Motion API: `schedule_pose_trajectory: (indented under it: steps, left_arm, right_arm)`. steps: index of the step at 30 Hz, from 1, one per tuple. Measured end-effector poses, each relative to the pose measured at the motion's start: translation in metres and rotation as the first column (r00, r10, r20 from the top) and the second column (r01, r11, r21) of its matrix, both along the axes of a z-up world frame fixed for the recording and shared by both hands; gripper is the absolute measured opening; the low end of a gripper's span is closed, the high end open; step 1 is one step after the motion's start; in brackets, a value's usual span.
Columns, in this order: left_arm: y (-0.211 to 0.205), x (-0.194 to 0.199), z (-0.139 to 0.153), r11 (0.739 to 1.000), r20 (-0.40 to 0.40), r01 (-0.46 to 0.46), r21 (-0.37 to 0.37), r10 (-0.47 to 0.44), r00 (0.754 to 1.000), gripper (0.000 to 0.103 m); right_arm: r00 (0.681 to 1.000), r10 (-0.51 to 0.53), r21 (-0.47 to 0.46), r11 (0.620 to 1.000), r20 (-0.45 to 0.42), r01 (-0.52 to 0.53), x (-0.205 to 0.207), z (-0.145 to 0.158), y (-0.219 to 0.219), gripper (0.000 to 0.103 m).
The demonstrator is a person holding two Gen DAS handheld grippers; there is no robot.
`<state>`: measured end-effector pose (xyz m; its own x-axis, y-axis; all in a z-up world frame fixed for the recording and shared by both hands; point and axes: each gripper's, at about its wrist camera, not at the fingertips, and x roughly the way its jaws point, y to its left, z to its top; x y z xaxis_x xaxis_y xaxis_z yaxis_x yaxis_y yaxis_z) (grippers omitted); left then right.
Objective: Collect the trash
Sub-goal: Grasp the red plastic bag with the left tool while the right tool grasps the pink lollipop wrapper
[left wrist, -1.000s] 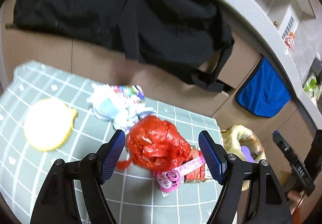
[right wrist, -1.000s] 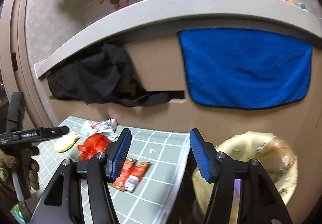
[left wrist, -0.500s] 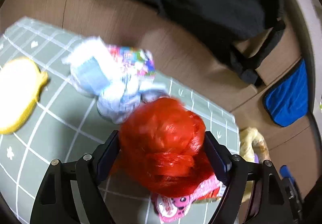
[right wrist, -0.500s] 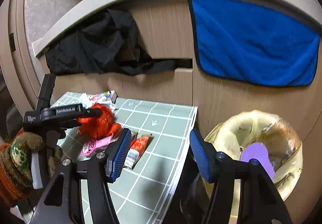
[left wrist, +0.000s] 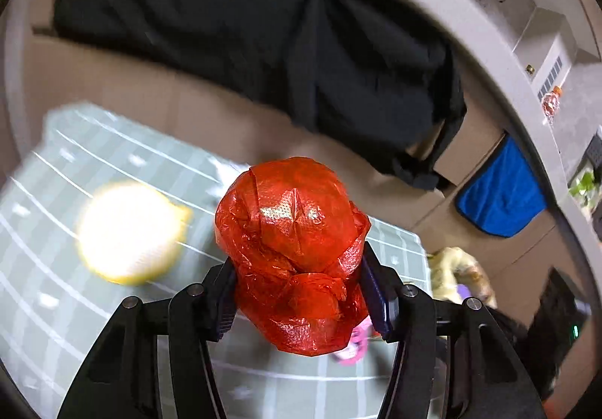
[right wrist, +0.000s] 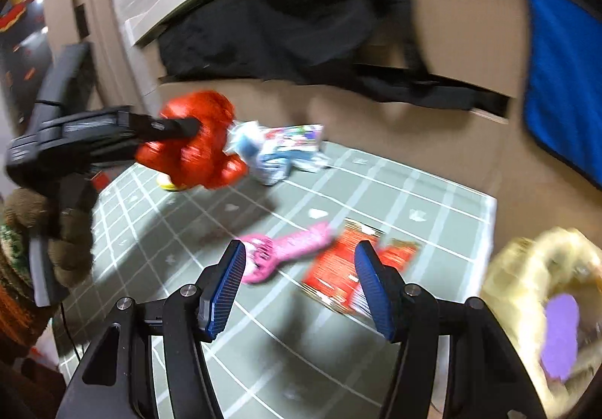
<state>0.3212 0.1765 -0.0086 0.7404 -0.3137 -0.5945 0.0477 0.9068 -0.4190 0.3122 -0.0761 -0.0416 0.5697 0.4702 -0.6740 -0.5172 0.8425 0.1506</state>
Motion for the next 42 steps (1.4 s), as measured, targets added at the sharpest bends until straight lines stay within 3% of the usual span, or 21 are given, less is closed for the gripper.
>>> schedule_pose_trajectory:
  steps: [5,11,14,16,19,23,27,29,33,37,42]
  left_arm:
    - [0.031,-0.034,0.011,0.998,0.034,-0.041,0.037,0.040,0.999,0.057]
    - [0.061,-0.055,0.005,0.998,0.029,-0.063,0.001,0.063,0.998,0.058]
    - [0.073,-0.064,0.002,0.996,0.027,-0.091,-0.004,0.091,0.995,0.058]
    - [0.077,-0.067,-0.002,0.994,0.026,-0.106,-0.012,0.106,0.994,0.058]
    - [0.081,-0.066,-0.008,0.993,0.020,-0.115,-0.031,0.115,0.993,0.058]
    - [0.075,-0.060,-0.016,0.994,-0.002,-0.099,-0.045,0.099,0.995,0.058]
    - [0.074,-0.062,-0.019,0.994,-0.011,-0.089,-0.056,0.089,0.996,0.058]
    - [0.076,-0.065,-0.020,0.994,-0.011,-0.094,-0.063,0.093,0.996,0.058]
    - [0.081,-0.069,-0.022,0.992,-0.015,-0.107,-0.067,0.106,0.994,0.058]
    - [0.084,-0.067,-0.024,0.993,-0.022,-0.099,-0.072,0.098,0.995,0.058]
    - [0.083,-0.068,-0.025,0.993,-0.021,-0.104,-0.059,0.103,0.994,0.058]
  right_arm:
    - [0.996,0.062,-0.003,0.998,-0.065,-0.063,0.037,-0.011,0.032,0.057]
    - [0.969,0.078,0.047,0.997,-0.234,-0.069,0.086,-0.039,0.042,0.057]
    - [0.966,0.064,0.029,0.998,-0.250,-0.059,0.076,-0.046,0.032,0.057]
    - [0.954,0.077,0.066,0.996,-0.288,-0.061,0.059,-0.049,0.024,0.058]
    - [0.922,0.179,0.151,0.979,-0.344,-0.134,0.020,-0.048,0.022,0.058]
    - [0.934,0.249,0.075,0.968,-0.257,-0.238,-0.014,-0.031,0.035,0.058]
    - [0.963,0.242,-0.107,0.961,-0.115,-0.254,-0.020,-0.013,0.050,0.057]
    - [0.976,0.173,-0.153,0.969,-0.129,-0.192,-0.010,-0.019,0.056,0.057]
    - [0.980,0.000,-0.106,0.994,-0.200,-0.022,0.011,-0.036,0.059,0.057]
    - [0.981,-0.053,-0.116,0.993,-0.186,0.032,0.021,-0.046,0.076,0.056]
    - [0.987,-0.068,-0.223,0.974,-0.147,0.034,0.038,-0.060,0.098,0.056]
